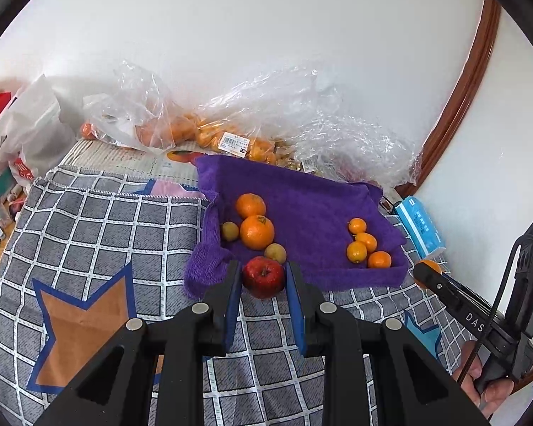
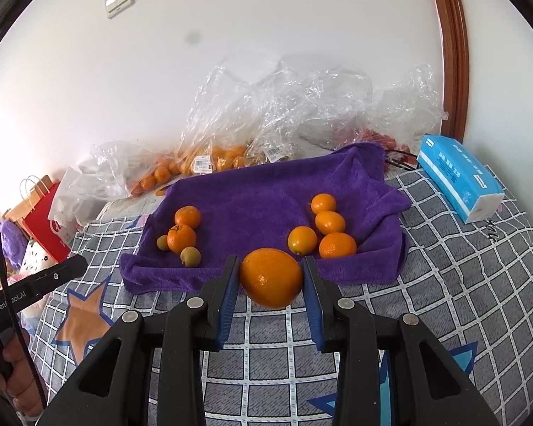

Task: Organize fruits
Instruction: 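Carry the red fruit in left tool onto the towel while right tool carries its orange there, then lower the red fruit beside the large tangerine while right tool lowers its orange among oranges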

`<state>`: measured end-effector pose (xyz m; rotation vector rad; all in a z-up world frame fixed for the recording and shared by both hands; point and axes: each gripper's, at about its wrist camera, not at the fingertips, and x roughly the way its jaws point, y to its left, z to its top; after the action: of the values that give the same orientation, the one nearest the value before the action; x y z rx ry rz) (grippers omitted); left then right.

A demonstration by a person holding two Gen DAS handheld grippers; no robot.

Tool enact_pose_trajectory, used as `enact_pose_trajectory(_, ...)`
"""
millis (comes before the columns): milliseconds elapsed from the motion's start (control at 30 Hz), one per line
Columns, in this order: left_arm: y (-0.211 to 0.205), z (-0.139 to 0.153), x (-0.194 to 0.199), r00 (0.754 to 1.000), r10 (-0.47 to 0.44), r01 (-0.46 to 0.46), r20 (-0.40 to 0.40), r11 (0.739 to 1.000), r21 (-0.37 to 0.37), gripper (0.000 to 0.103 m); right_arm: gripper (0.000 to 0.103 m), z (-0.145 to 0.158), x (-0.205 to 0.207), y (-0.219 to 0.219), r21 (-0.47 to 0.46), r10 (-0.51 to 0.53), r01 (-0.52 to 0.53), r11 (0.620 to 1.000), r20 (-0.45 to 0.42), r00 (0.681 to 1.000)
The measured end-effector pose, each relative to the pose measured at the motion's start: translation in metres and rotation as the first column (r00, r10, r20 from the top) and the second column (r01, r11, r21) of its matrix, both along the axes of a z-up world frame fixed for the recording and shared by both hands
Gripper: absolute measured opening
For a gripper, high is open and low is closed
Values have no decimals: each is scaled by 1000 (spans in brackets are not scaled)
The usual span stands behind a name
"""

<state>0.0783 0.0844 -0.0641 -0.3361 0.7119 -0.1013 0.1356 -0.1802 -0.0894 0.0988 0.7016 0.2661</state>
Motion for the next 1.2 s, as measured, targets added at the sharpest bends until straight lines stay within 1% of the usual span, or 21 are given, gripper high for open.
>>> enact_pose_trajectory(233, -1, 6, 10, 1000, 4, -4, -1, 1000, 12, 24, 35, 2, 13, 4, -7, 13, -13, 1000, 0, 1000)
enact_pose_trajectory(400, -3, 9, 19, 1000, 2, -2, -6, 1000, 25, 24, 35, 4, 20, 4, 5, 16, -16, 1000, 0, 1000)
enact_pose_trajectory(900, -5, 20, 41, 1000, 5, -5, 0, 999, 33, 24, 35, 12, 42, 6, -1, 26, -26, 1000, 3, 1000)
enact_pose_trajectory(1200, -3, 22, 53, 1000, 0, 0, -1, 1000, 24, 24, 35, 15, 51, 10, -18, 25, -25, 1000, 12, 1000)
